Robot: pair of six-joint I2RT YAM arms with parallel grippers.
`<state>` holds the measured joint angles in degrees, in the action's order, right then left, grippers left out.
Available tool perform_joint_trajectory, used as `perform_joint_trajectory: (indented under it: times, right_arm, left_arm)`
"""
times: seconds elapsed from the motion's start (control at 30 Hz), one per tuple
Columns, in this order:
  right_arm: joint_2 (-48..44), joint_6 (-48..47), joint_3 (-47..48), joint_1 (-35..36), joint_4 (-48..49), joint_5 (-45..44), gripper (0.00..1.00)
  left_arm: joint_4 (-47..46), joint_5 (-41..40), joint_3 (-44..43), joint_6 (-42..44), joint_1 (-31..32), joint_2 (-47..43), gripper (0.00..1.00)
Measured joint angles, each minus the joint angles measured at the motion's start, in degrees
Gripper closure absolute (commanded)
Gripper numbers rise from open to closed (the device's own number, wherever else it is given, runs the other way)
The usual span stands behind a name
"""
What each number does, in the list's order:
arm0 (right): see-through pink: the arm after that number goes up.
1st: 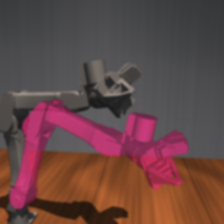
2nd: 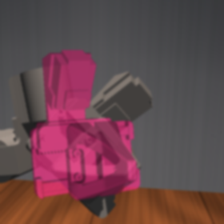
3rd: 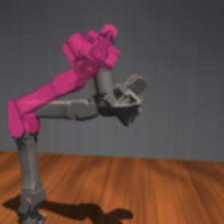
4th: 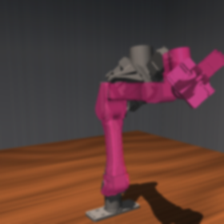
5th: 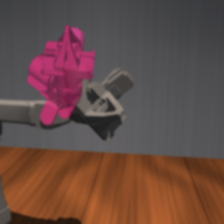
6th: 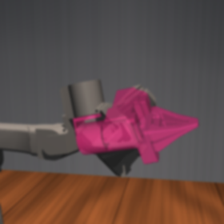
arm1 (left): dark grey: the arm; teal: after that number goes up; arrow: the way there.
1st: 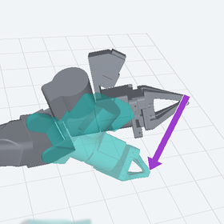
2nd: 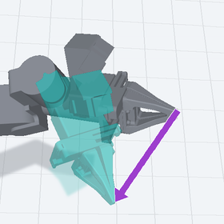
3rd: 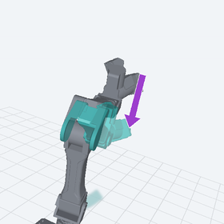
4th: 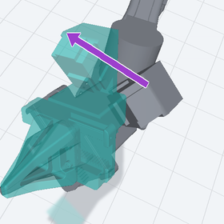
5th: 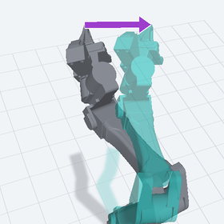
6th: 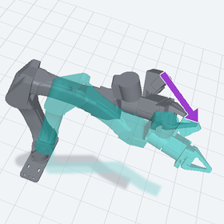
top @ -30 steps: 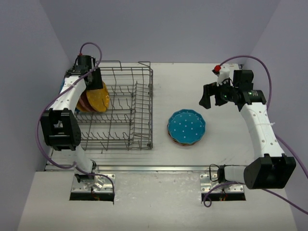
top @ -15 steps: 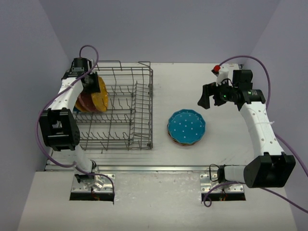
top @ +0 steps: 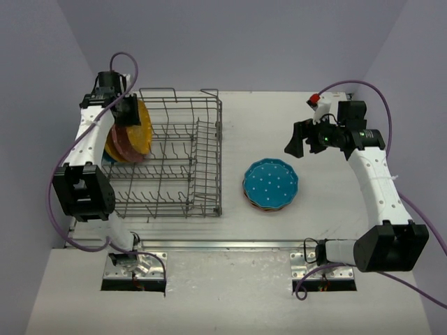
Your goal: Unload the plates from the dish rack
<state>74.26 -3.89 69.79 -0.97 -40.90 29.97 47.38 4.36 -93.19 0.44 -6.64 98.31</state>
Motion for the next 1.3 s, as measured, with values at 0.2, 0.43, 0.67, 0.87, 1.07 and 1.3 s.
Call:
perform_joint_trajectory:
  times: [0.2, 0.43, 0.67, 0.87, 1.07, 1.3]
  right_arm:
    - [-0.02, 1.30, 1.43, 0.00, -0.20, 1.78, 0.01]
    - [-0.66, 9.92, 2.25, 0.00, 5.07, 11.89, 0.01]
    - [-0.71, 30.60, 2.02, 1.51, 23.65, 24.73, 0.01]
    - [2.27, 43.53, 3.73, 11.67, 38.52, 26.32, 0.01]
    - [7.01, 47.61, 4.88, 15.83, 43.15, 26.97, 0.01]
    - [12.50, 43.64, 9.36, 24.68, 40.72, 25.34, 0.10]
  left_arm:
    - [1.81, 4.25, -8.17, 1.23, -0.12, -6.17, 1.00]
    - [1.35, 21.74, -11.61, 0.51, -0.04, -16.59, 1.00]
    - [-1.11, 46.48, -9.40, -5.75, 0.30, -21.16, 1.00]
    - [-5.83, 58.50, -2.53, -11.00, 2.86, -21.16, 1.00]
    - [-7.57, 60.51, 2.86, -12.44, 7.02, -21.39, 1.00]
    - [-9.05, 61.80, 7.91, -13.03, 9.71, -21.67, 1.00]
